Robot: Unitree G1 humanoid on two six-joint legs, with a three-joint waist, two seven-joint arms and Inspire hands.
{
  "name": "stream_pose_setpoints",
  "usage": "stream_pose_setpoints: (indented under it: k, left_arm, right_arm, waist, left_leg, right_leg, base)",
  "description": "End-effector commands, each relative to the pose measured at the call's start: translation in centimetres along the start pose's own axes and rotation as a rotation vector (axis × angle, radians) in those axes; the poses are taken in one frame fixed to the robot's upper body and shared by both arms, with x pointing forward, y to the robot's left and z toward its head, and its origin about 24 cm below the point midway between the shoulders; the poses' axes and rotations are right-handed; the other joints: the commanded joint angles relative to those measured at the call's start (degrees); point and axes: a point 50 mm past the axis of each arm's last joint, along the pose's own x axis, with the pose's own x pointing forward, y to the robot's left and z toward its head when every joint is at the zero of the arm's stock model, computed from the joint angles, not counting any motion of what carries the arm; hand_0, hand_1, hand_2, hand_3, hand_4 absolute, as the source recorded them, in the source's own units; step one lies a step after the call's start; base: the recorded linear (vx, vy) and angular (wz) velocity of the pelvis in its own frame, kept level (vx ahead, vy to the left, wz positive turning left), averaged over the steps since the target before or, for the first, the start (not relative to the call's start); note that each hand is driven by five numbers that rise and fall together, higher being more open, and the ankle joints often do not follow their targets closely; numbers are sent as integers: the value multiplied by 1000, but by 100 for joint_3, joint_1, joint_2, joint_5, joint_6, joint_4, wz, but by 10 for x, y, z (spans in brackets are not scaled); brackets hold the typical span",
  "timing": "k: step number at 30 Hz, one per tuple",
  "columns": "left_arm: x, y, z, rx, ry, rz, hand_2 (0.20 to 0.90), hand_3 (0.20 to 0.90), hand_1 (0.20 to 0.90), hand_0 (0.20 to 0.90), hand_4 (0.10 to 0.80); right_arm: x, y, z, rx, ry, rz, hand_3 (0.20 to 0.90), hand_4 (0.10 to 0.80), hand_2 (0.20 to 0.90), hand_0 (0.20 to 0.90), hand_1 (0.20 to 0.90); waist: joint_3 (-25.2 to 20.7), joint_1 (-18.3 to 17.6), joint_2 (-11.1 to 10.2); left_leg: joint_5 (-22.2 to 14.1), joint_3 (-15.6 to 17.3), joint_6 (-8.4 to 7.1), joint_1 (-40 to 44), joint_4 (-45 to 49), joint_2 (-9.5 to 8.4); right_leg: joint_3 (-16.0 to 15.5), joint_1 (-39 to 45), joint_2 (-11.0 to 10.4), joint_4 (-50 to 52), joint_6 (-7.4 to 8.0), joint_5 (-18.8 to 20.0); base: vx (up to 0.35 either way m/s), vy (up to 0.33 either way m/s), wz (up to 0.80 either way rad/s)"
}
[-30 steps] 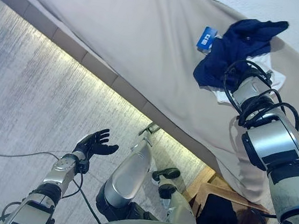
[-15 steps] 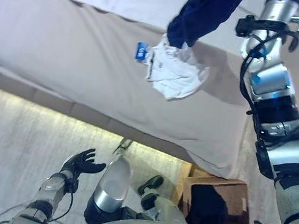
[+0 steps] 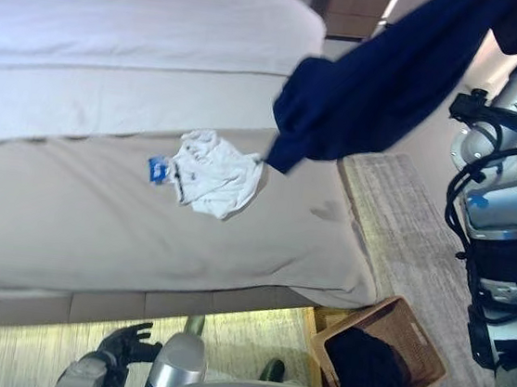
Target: Pick up the clothes from the bed and place them into the basket
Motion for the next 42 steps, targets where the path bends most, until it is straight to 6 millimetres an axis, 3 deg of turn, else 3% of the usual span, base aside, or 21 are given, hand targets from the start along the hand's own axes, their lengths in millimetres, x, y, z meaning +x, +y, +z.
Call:
stream_pose_setpoints:
  k: [1, 5, 11, 15, 22, 28, 31, 32, 33, 35, 38, 42]
  left_arm:
    - [6, -15, 12, 85, -3, -76, 900, 900, 900, 900, 800]
    - [7, -19, 20, 115, -23, -98, 900, 900, 900, 900, 800]
    - [7, -18, 30, 170, -46, -113, 900, 900, 900, 900, 800]
    - [8, -25, 49, 195, -109, -149, 900, 900, 900, 900, 800]
    - [7, -52, 126, 177, -358, -205, 900, 900, 900, 900, 800]
    - [-6, -69, 170, 168, -552, -247, 900, 900, 900, 900, 800]
    - [-11, -72, 180, 168, -603, -261, 900, 900, 900, 900, 800]
    - [-12, -72, 182, 166, -613, -265, 900, 900, 900, 900, 800]
    - [-13, -72, 183, 163, -618, -270, 900, 900, 900, 900, 800]
    - [-14, -71, 183, 172, -615, -277, 900, 900, 900, 900, 800]
    - [-13, -66, 177, 169, -603, -277, 900, 900, 900, 900, 800]
    - [-10, -59, 167, 135, -561, -271, 900, 900, 900, 900, 800]
  right_arm:
    - [28, -39, 31, 13, -208, -150, 200, 100, 300, 300, 300]
    - [11, -38, 5, -32, -131, -55, 200, 100, 300, 300, 300]
    - [-33, -25, -48, -154, 55, 149, 200, 100, 300, 300, 300]
    - [-55, -22, -81, -259, 161, 237, 200, 100, 300, 300, 300]
    - [-39, -19, -105, -383, 259, 238, 200, 100, 300, 300, 300]
    - [-33, -16, -127, -510, 364, 202, 200, 100, 300, 300, 300]
    - [-36, -22, -146, -619, 468, 211, 200, 100, 300, 300, 300]
    - [-40, -26, -157, -671, 533, 225, 332, 232, 413, 413, 413]
    - [-43, -32, -165, -700, 595, 228, 900, 800, 900, 900, 900]
    - [-49, -41, -178, -758, 691, 237, 900, 800, 900, 900, 900]
    - [-48, -49, -183, -775, 760, 228, 900, 800, 900, 900, 900]
    - [-43, -57, -180, -773, 740, 152, 900, 800, 900, 900, 900]
  waist:
    - [-539, -245, 175]
    - [-489, -513, 260]
    - [-311, -828, 407]
    - [45, -1026, 662]
    - [1004, -1278, 1242]
    - [1669, -1249, 1695]
    - [1847, -1210, 1871]
    - [1898, -1188, 1926]
    - [1934, -1164, 1984]
    - [1976, -1109, 2020]
    - [2035, -1061, 2071]
    - [2010, -1032, 2068]
  left_leg:
    - [-589, 94, 320, 273, -291, -163]
    - [-700, 291, 365, 422, -220, -159]
    - [-889, 488, 453, 496, 73, -153]
    - [-877, 506, 433, 261, 383, -189]
    - [-622, 444, 323, -620, 680, -307]
    - [-358, 436, 221, -1443, 899, -314]
    - [-310, 431, 210, -1724, 1056, -353]
    - [-288, 412, 205, -1806, 1101, -380]
    - [-257, 392, 197, -1853, 1111, -393]
    - [-335, 298, 146, -1847, 1144, -472]
    - [-286, 263, 135, -1848, 1092, -484]
    - [-129, 327, 169, -1734, 864, -401]
  right_leg:
    - [14, -11, 355, 435, -80, -549]
    - [217, -41, 374, 553, -120, -599]
    - [393, -141, 361, 815, -172, -686]
    - [413, -562, 245, 1323, -232, -773]
    - [540, -1599, 82, 1974, -339, -879]
    - [636, -2556, 8, 2656, -460, -1057]
    - [654, -2897, -27, 3002, -525, -1162]
    - [661, -2983, -33, 3107, -548, -1198]
    - [663, -3030, -42, 3177, -569, -1225]
    - [684, -3018, -104, 3314, -557, -1446]
    - [655, -3018, -114, 3335, -592, -1476]
    - [595, -2893, -49, 3070, -603, -1226]
  base:
    - [43, -90, -50]
    - [42, -133, -43]
    - [31, -148, -29]
    - [-64, -70, -13]
    - [-250, -6, -15]
    - [-195, -45, -16]
    - [-98, -37, -18]
    - [-49, -25, -1]
    - [-40, -16, 7]
    - [52, -20, 13]
    - [12, 38, 12]
    - [-35, 133, 7]
